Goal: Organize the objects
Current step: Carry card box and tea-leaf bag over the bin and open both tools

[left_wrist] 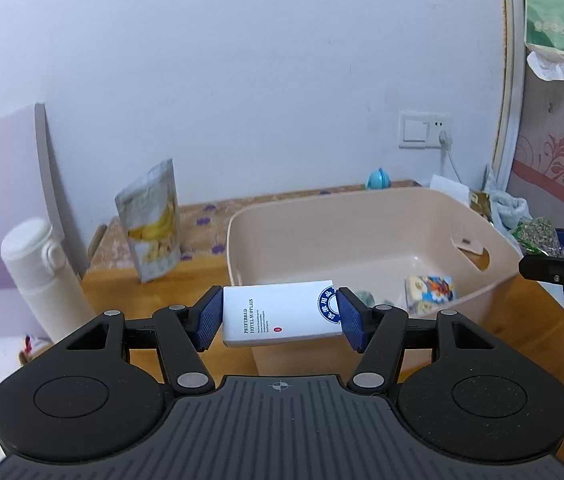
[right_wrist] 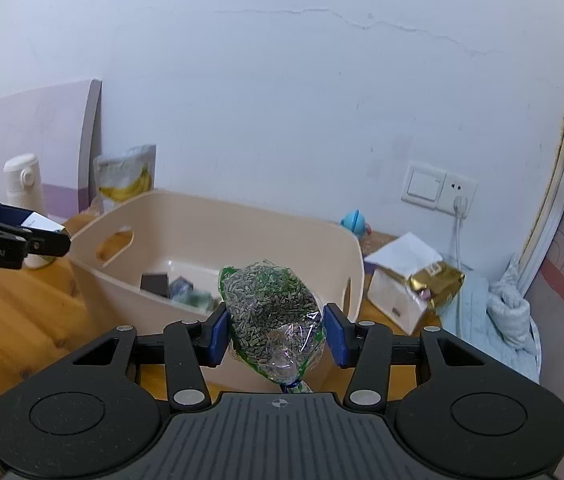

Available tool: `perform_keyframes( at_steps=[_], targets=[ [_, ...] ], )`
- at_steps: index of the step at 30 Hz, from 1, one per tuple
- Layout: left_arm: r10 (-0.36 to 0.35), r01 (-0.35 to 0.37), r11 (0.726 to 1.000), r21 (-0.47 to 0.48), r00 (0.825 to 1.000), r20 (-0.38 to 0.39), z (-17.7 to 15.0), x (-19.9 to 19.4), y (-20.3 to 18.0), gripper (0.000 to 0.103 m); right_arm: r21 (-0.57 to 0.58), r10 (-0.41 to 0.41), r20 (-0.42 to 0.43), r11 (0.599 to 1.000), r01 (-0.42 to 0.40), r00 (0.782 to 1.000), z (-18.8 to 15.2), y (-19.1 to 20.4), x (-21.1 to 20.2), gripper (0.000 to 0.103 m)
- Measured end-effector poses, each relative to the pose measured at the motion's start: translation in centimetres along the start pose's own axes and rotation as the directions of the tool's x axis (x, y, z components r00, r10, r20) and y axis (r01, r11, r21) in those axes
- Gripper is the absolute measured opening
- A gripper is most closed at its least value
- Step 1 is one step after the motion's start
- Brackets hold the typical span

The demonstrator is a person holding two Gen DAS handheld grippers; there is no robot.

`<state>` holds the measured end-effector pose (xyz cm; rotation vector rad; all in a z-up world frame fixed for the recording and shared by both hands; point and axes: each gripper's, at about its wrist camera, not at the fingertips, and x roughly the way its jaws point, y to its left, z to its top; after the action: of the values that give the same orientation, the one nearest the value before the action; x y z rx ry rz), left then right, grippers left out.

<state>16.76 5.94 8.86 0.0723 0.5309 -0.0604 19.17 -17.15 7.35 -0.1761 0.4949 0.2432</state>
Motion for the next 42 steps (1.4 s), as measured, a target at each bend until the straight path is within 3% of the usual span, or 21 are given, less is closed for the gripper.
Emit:
perform_keyframes(
  at_steps=[7, 16, 23, 30, 40, 42],
  targets=[
    [-0.007, 0.006, 1.0, 0.027, 1.0, 0.016, 2.0, 2.0, -0.6, 0.062, 0.018, -0.017, 0.024, 1.0, 0.017, 1.0, 1.8, -0.5, 1.3, 0.046],
    [-0.011, 0.014, 0.998, 0.06, 0.999, -0.041, 3.5, 7.0, -2.0, 0.062, -0.011, -0.015, 0.013, 1.0, 0.015, 1.0, 3.4, -0.4, 4.3, 0.046],
    [-0.004, 0.017, 0.993, 0.116, 0.994, -0.114, 3.6, 10.8, -3.8, 0.062, -0.038, 0.003, -0.036, 0.999, -0.004, 0.999, 3.9, 0.2, 7.4, 0.046],
    [-0.032, 0.05, 0.996, 0.077, 0.975, -0.218, 2.7, 14.1, -4.0, 0.062, -0.015, 0.031, -0.131, 0.999, -0.033, 0.991, 3.3, 0.2, 11.3, 0.046],
    [-0.02, 0.046, 0.994, 0.095, 0.966, -0.258, 2.0, 15.3, -4.1, 0.062, 0.021, 0.043, -0.233, 0.999, -0.04, 0.972, 1.7, -0.7, 14.0, 0.047],
    [-0.014, 0.039, 0.995, 0.092, 0.968, -0.251, 2.1, 15.2, -4.1, 0.063, 0.012, 0.039, -0.238, 0.999, -0.037, 0.971, 1.6, -0.6, 14.1, 0.052]
  ],
)
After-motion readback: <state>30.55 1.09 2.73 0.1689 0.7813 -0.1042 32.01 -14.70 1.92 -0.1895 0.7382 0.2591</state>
